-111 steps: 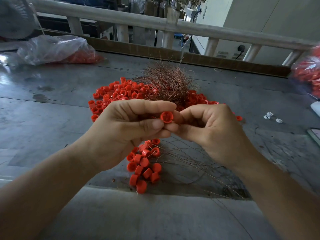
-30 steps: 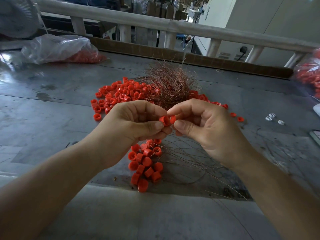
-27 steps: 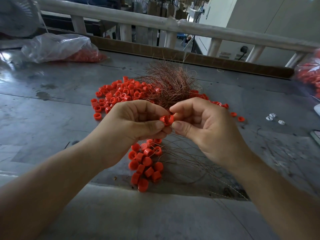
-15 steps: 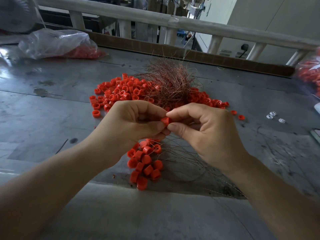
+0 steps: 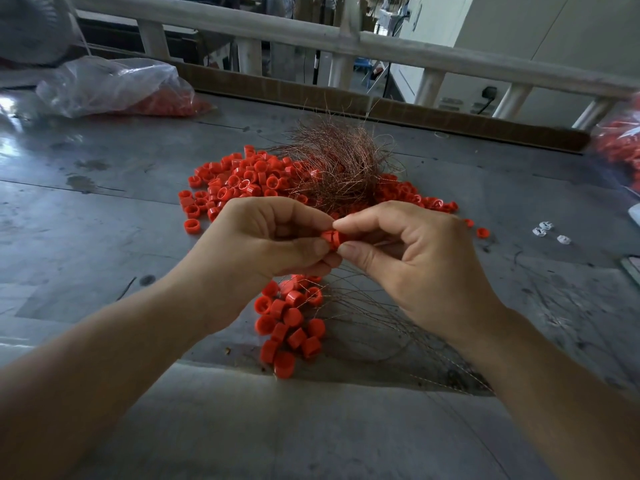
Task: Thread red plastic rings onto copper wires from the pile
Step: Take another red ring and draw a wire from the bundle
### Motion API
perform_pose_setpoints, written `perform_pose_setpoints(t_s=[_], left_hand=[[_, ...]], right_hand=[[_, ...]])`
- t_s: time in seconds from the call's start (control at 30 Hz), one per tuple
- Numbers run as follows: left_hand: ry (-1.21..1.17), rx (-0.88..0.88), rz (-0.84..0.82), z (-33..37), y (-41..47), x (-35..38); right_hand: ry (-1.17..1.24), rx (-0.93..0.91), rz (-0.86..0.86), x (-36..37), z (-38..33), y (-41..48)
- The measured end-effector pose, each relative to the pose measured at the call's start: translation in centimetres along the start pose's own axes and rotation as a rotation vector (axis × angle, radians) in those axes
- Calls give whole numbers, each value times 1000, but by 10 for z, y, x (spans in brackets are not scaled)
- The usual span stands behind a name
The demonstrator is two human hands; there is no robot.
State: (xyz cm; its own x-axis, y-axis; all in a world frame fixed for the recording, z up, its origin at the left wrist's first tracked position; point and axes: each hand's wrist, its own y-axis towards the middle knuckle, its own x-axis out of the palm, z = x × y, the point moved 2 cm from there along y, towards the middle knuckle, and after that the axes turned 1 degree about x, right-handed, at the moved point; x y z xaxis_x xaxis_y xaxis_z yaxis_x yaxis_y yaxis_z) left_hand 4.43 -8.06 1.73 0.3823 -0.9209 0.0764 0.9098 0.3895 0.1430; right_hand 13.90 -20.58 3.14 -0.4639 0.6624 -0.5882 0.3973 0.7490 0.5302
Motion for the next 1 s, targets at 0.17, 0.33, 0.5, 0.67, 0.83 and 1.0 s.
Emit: perform_pose_setpoints(t_s=[0.17, 0.33, 0.5, 0.67, 0.83, 1.0], left_hand=[[4, -15, 13, 0, -1, 2], [1, -30, -5, -1, -2, 2], [35, -8, -12, -2, -4, 2], [-40, -33, -27, -3, -4, 2], [-52, -46, -65, 0, -3, 1], [-77, -47, -96, 0, -2, 1]], right_hand=[[5, 0, 3, 1, 1, 1], [-4, -12, 11, 2, 0, -1], [-46, -59, 31, 2, -3, -1], [10, -41, 55, 3, -3, -2], [81, -16, 17, 1, 0, -1], [181, 6, -30, -2, 1, 1]])
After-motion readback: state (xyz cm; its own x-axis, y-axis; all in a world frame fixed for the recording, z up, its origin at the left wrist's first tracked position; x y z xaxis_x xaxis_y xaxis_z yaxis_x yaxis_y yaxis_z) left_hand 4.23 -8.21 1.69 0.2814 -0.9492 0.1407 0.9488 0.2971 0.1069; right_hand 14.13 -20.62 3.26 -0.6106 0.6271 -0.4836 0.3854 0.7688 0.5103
